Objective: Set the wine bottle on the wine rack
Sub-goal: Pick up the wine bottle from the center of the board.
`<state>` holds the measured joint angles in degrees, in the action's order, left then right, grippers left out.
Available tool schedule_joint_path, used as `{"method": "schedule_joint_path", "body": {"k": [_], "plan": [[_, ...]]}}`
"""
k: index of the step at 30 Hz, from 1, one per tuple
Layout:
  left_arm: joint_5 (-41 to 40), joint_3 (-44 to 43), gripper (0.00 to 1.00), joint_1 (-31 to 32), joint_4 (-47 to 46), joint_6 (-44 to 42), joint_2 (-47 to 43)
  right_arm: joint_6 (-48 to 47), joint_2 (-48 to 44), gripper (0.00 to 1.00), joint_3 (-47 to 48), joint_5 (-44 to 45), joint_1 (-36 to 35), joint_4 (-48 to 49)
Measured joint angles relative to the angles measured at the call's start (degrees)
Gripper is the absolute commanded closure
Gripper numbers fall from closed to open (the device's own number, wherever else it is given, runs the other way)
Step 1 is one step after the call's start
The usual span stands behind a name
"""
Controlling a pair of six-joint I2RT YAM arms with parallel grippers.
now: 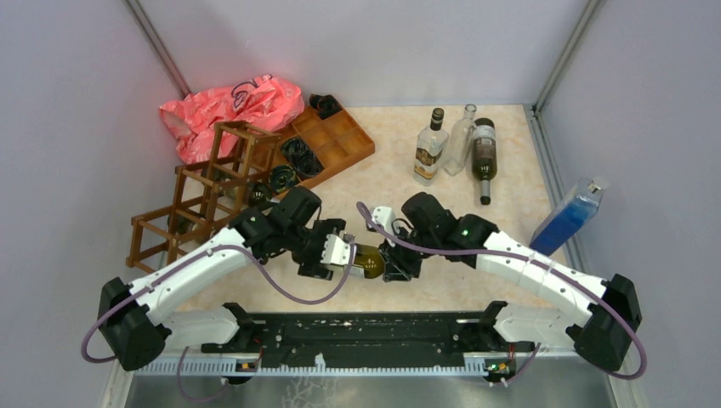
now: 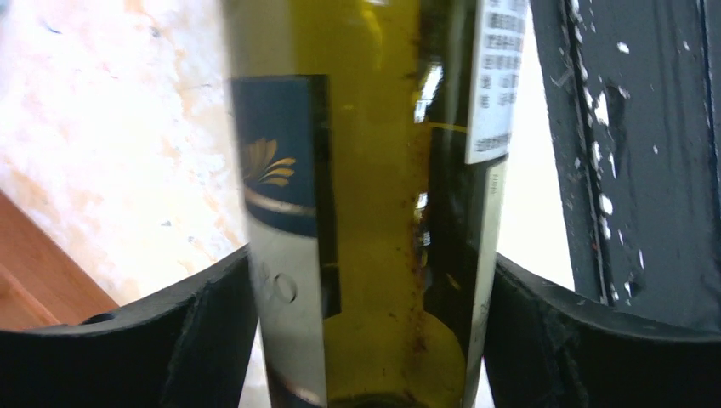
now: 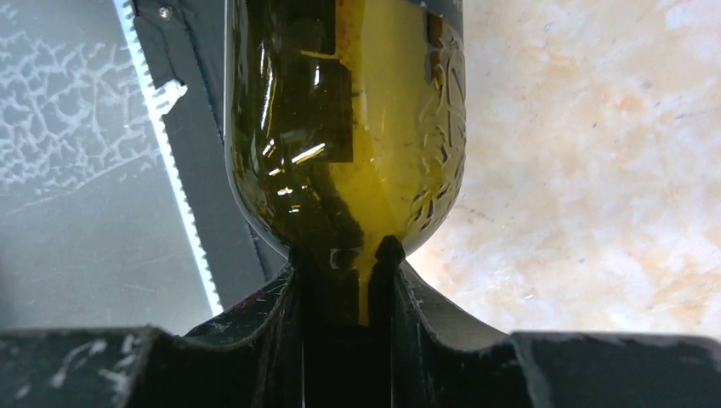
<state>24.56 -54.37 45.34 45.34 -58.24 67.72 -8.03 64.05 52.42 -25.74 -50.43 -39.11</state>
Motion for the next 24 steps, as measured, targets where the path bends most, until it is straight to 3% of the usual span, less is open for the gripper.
{"method": "schedule_joint_path", "body": {"k": [14, 19, 24], "plan": [[-2.25, 5.31, 0.01, 0.15, -15.93, 3.21, -12.96, 9.22, -9.99, 1.0, -7.96, -0.9, 6.56, 2.99], [-4.44, 3.85, 0.01, 0.15, -22.86, 13.18, -20.46, 10.08, -11.89, 1.0, -8.68, 0.33, 8.35, 2.19], [-9.11, -4.33, 0.01, 0.15, -27.54, 27.65, -21.7, 11.26, -13.46, 1.0, -8.94, 0.31, 8.35, 4.0]]}}
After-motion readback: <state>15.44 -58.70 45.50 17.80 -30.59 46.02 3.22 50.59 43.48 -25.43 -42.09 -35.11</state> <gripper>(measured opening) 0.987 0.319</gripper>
